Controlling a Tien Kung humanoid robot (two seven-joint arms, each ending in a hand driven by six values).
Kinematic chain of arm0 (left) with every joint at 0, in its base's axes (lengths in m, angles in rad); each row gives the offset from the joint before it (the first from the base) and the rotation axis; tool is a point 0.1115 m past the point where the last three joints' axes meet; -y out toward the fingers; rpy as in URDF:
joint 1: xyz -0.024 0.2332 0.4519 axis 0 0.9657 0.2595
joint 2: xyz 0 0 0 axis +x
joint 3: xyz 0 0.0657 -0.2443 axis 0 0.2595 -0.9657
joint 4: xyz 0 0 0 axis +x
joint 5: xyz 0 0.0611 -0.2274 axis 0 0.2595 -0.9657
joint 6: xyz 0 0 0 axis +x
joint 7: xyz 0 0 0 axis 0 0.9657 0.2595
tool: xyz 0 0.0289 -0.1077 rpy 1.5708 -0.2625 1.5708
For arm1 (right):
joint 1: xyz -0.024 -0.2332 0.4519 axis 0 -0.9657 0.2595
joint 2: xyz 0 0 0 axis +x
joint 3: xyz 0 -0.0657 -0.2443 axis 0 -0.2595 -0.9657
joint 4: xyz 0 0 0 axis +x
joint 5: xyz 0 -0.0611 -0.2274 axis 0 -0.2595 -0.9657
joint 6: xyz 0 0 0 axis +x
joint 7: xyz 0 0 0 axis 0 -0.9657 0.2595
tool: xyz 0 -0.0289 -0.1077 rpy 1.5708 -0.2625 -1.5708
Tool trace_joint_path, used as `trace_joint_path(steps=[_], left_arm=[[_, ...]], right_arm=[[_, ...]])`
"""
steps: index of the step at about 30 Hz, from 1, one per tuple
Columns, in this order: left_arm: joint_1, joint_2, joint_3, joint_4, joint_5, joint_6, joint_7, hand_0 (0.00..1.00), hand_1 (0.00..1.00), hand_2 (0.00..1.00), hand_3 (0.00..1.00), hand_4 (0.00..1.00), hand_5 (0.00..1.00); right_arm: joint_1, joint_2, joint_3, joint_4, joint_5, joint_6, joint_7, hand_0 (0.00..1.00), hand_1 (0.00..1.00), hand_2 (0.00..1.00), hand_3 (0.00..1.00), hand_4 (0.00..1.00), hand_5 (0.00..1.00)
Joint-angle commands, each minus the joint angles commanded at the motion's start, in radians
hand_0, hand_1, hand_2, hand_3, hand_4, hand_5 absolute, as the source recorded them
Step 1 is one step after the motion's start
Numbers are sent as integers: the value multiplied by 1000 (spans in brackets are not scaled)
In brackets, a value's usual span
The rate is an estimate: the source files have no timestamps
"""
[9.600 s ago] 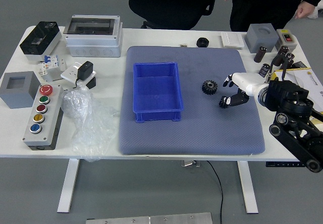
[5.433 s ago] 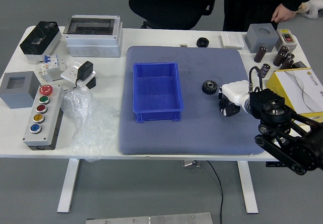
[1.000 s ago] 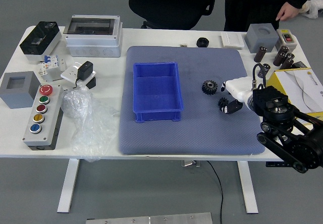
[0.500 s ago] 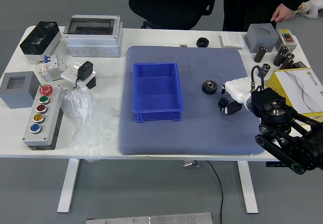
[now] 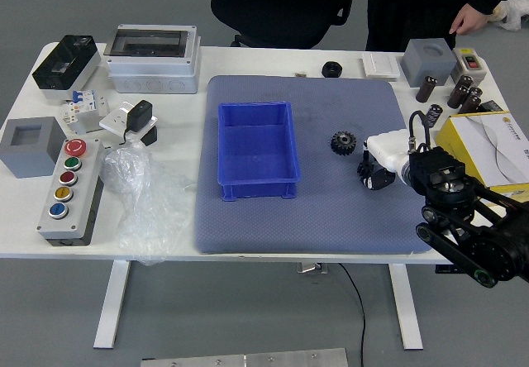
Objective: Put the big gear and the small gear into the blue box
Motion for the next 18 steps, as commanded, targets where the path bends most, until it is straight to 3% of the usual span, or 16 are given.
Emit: trace_joint_path(steps=[18], left_arm=[[-2, -1, 0, 0, 1, 0, 0, 857, 824, 820, 775, 593, 371]], right_arm=[[-4, 12, -4, -16, -16, -18, 4, 462, 452, 531, 613, 597, 310]])
